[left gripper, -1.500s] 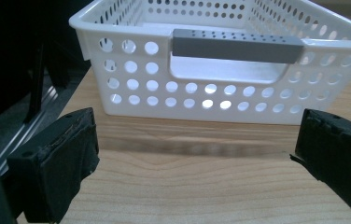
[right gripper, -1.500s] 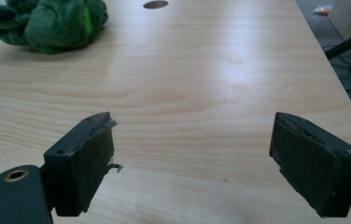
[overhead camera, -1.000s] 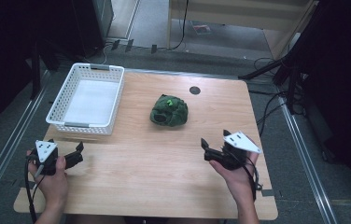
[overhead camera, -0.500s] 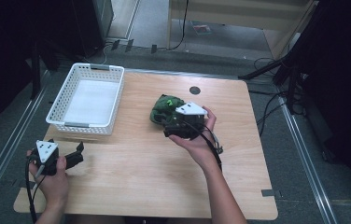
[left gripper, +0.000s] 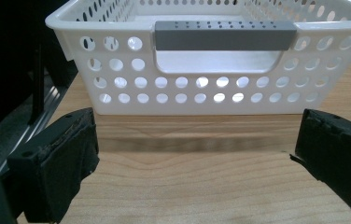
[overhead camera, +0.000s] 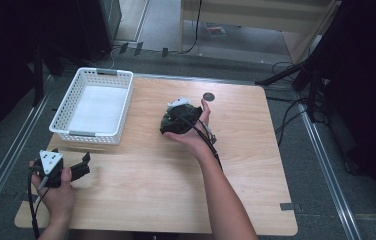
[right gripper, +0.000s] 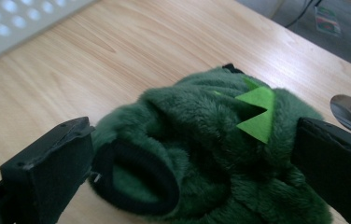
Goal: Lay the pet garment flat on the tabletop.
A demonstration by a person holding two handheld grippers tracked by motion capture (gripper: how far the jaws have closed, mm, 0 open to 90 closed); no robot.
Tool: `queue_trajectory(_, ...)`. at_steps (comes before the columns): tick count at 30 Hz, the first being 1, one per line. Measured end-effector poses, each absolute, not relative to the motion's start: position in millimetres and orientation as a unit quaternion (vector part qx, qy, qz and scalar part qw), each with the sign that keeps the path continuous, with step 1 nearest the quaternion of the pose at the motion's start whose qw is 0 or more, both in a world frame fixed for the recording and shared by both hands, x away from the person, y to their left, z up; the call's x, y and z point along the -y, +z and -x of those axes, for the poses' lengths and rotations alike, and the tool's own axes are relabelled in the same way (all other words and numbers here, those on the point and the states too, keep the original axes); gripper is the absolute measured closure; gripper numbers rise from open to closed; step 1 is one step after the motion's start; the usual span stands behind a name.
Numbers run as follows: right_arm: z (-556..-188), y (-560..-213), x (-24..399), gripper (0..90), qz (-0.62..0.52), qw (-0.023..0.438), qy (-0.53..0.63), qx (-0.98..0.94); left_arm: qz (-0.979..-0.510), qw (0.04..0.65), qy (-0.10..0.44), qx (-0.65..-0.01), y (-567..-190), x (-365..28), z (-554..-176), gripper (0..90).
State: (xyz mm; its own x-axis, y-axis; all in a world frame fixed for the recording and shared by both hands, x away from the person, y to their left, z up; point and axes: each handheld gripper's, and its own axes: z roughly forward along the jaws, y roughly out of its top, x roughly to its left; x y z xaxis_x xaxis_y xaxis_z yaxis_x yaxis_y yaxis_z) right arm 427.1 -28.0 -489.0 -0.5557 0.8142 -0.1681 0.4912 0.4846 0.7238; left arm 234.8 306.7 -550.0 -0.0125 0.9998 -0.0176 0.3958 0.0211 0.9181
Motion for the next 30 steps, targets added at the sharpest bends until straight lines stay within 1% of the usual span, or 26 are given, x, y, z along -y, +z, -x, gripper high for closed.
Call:
queue_trajectory(3,-438,-504,30,0.0,-0.42,0.249,0.292,-0.822,-0.584,0.392,0.386,-0.598,-550,-307,-235,0.0)
queue_trajectory(4,-445,-516,32,0.0,-0.431,0.238,0.273,-0.826,-0.584,0.391,0.385,-0.598,-550,-307,-235,0.0)
queue_trajectory(5,-445,-516,32,0.0,-0.431,0.238,0.273,-0.826,-0.584,0.391,0.385,-0.598,-550,-307,-235,0.0)
queue_trajectory(6,-449,-525,34,0.0,-0.437,0.234,0.251,-0.831,-0.584,0.391,0.385,-0.598,-550,-307,-235,0.0)
queue_trajectory(9,-451,-531,34,0.0,-0.439,0.238,0.241,-0.832,-0.584,0.39,0.385,-0.599,-550,-306,-235,0.0)
queue_trajectory(10,-452,-531,34,3.8,-0.445,0.241,0.241,-0.828,-0.585,0.39,0.385,-0.598,-550,-306,-235,0.0)
queue_trajectory(11,-451,-530,34,16.2,-0.449,0.241,0.246,-0.824,-0.585,0.39,0.385,-0.598,-550,-306,-235,0.0)
queue_trajectory(12,-451,-530,35,30.7,-0.448,0.25,0.251,-0.821,-0.586,0.389,0.385,-0.598,-550,-306,-235,0.0)
queue_trajectory(13,-451,-530,36,43.0,-0.454,0.256,0.252,-0.815,-0.586,0.389,0.385,-0.598,-550,-306,-235,0.0)
queue_trajectory(14,-451,-529,39,52.7,-0.461,0.255,0.259,-0.81,-0.586,0.389,0.385,-0.598,-550,-306,-235,0.0)
queue_trajectory(15,-449,-528,46,64.9,-0.463,0.243,0.288,-0.802,-0.585,0.39,0.384,-0.599,-550,-307,-235,0.0)
queue_trajectory(16,-448,-527,50,67.4,-0.463,0.238,0.301,-0.799,-0.584,0.391,0.384,-0.599,-550,-307,-235,0.0)
queue_trajectory(19,-440,-520,61,71.2,-0.463,0.225,0.336,-0.788,-0.583,0.393,0.385,-0.598,-550,-307,-234,0.0)
queue_trajectory(21,-432,-511,67,71.7,-0.464,0.208,0.37,-0.778,-0.584,0.393,0.385,-0.597,-550,-307,-234,0.0)
queue_trajectory(23,-426,-506,70,71.8,-0.462,0.202,0.387,-0.772,-0.584,0.392,0.385,-0.597,-550,-307,-234,0.0)
queue_trajectory(26,-405,-490,74,71.9,-0.449,0.193,0.426,-0.762,-0.585,0.39,0.387,-0.596,-546,-305,-233,0.0)
queue_trajectory(28,-388,-481,74,71.8,-0.435,0.188,0.445,-0.76,-0.586,0.41,0.383,-0.585,-541,-301,-231,0.0)
queue_trajectory(29,-371,-475,74,71.7,-0.424,0.18,0.457,-0.761,-0.588,0.42,0.381,-0.577,-537,-297,-231,0.0)
queue_trajectory(30,-363,-474,74,71.7,-0.419,0.178,0.463,-0.761,-0.591,0.424,0.384,-0.568,-532,-291,-230,0.0)
